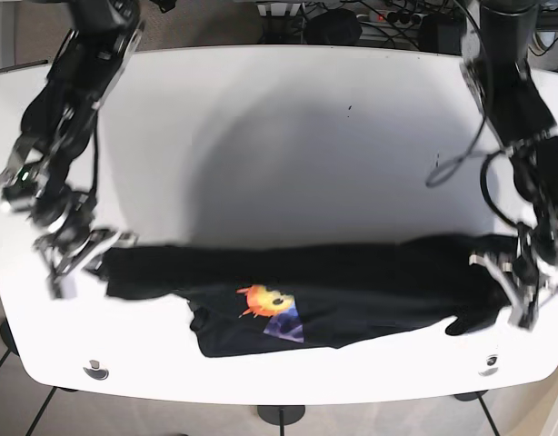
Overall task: Fold the T-shirt properly
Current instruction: 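Lay the shirt flat with both grippers, dragging it across the table, then grasp the shirt's side edge with the right gripper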
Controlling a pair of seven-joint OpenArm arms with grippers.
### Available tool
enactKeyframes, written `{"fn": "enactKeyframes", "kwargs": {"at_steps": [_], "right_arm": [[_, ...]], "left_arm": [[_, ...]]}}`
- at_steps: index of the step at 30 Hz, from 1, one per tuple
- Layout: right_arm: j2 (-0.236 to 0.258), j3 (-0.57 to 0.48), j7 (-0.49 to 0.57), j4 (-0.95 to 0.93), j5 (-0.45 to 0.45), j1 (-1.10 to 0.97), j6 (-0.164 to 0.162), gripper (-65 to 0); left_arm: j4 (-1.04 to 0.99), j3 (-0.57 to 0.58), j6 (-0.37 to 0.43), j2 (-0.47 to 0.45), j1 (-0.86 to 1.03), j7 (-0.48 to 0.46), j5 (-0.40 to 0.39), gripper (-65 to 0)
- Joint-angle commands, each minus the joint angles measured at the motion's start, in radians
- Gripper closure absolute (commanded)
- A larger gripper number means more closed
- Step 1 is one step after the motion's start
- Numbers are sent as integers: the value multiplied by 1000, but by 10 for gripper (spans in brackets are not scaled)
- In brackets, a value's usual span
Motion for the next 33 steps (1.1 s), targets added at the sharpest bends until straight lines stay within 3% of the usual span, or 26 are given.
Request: {"fn": "enactKeyframes", "kwargs": {"at_steps": [1,6,11,19,21,22,23,24,27,29,33], "right_arm": [[2,17,27,29,-3,-49,0,-19],[-2,23,27,51,-4,-238,0,-19],[-1,23,77,78,-4,-447,0,-19],[-36,17,136,78,-4,-571,0,-27],[-36,17,136,78,-4,-573,0,-98],[-36,17,136,78,-4,-573,-1,-163],[-36,17,136,78,-4,-573,-1,-281],[-36,18,136,78,-4,-573,-1,-350],[-36,18,140,78,-4,-562,-1,-501],[-36,14,140,77,-4,-513,-1,-509],[-37,-11,140,6,-14,-318,-4,-509]], "left_arm": [[83,-42,6,-21,57,30,-3,0],[210,-169,6,22,332,70,-2,0],[213,-391,6,109,511,70,0,-1],[95,-422,6,134,556,64,-2,-18],[95,-418,6,134,557,70,1,-136],[95,-418,6,132,560,70,3,-221],[95,-419,6,132,579,70,3,-326],[95,-419,6,131,585,70,0,-375],[111,-422,6,114,589,70,-5,-390],[163,-436,6,100,589,70,-23,-390],[250,-496,6,94,583,70,-163,-390]]}}
